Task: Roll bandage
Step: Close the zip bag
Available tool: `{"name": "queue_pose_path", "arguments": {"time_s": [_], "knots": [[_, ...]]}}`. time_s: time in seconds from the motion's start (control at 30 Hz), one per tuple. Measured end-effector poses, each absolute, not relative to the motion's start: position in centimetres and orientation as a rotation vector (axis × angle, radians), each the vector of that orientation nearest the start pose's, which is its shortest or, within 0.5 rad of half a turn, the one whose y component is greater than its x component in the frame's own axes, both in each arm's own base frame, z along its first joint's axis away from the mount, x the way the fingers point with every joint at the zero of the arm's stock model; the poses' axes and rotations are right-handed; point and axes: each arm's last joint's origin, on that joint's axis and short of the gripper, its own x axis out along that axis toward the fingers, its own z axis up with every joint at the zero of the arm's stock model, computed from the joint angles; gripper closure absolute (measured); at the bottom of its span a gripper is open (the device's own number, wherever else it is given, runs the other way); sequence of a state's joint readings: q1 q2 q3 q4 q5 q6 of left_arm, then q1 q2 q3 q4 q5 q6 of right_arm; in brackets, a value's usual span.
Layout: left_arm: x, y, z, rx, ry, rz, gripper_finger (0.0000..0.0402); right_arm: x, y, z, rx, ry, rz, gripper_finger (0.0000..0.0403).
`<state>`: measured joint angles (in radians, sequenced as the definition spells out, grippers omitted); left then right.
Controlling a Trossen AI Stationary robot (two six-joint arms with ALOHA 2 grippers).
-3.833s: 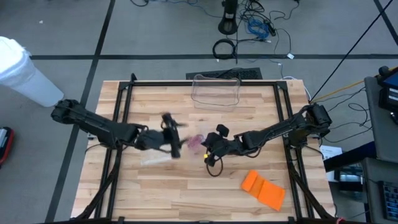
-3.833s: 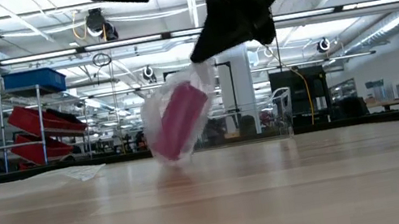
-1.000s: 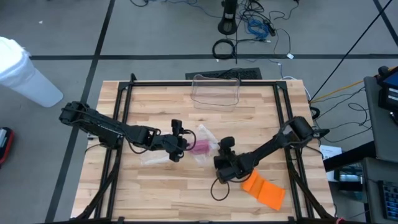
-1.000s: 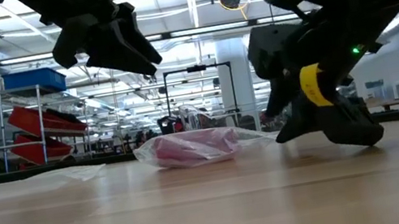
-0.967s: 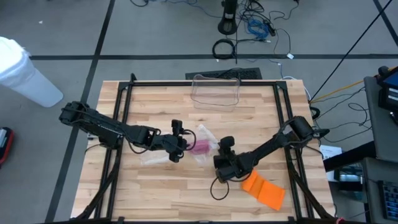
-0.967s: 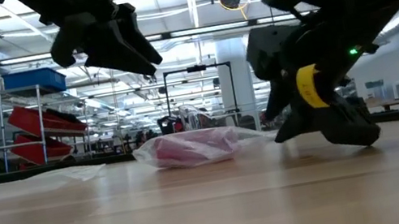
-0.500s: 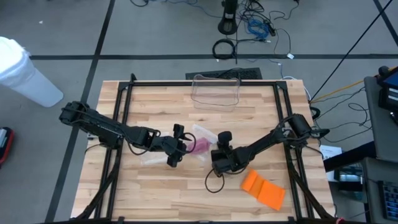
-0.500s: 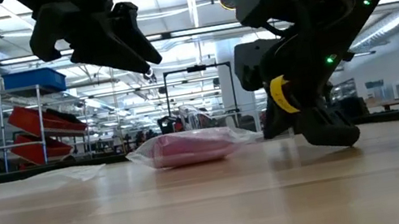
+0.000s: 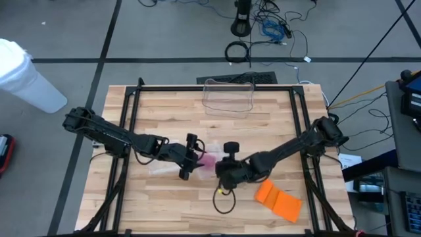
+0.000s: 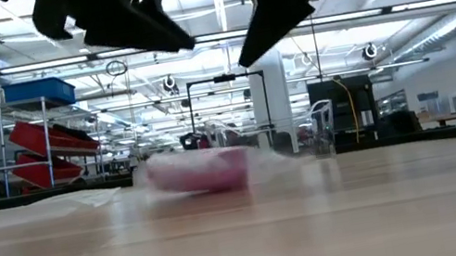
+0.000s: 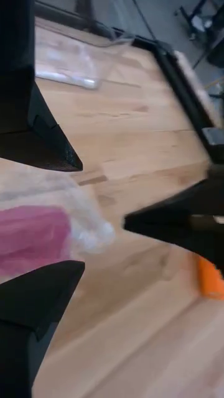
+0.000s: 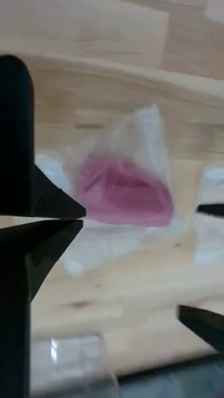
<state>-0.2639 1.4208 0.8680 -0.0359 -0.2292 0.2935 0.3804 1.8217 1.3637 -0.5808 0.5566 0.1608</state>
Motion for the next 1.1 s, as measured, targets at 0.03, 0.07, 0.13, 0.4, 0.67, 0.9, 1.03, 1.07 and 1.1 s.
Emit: {"name": "queue_pose_path", "arguments": {"time_s": [0.03,0.07,0.13,0.4,0.67,0.9,1.03,1.07,1.1], "knots": [[29.2,-7.3,23.5,0.426,0.547,-0.124,0.0149,35.9,12.3,22.8,-0.292,0.928,-0.228,0.0403],[29.3,-7.5,23.6,0.42,0.53,-0.137,0.0149,36.1,11.9,23.1,-0.266,0.942,-0.223,0.0403],[29.2,-7.9,23.7,0.411,0.515,-0.176,0.0149,36.6,11.4,23.8,-0.23,0.926,-0.233,0.0403],[29.1,-8.2,23.7,0.442,0.521,-0.136,0.0149,35.6,10.8,23.6,-0.305,1.059,-0.249,0.0403],[29.0,-8.0,23.8,0.505,0.534,0.087,0.0149,32.6,12.0,17.2,-0.234,1.166,-0.192,0.0351],[29.1,-8.2,24.3,0.503,0.524,0.095,0.0149,31.4,13.6,13.8,-0.146,1.001,-0.156,0.0246],[28.9,-8.5,24.2,0.511,0.535,0.08,0.0149,30.5,13.2,12.4,-0.176,0.968,-0.18,0.0194],[28.9,-8.6,24.2,0.512,0.535,0.076,0.0149,30.3,13.1,12.2,-0.182,0.958,-0.191,0.0185],[28.8,-8.7,24.2,0.514,0.536,0.074,0.0149,30.2,13.0,12.1,-0.191,0.951,-0.204,0.018]]}}
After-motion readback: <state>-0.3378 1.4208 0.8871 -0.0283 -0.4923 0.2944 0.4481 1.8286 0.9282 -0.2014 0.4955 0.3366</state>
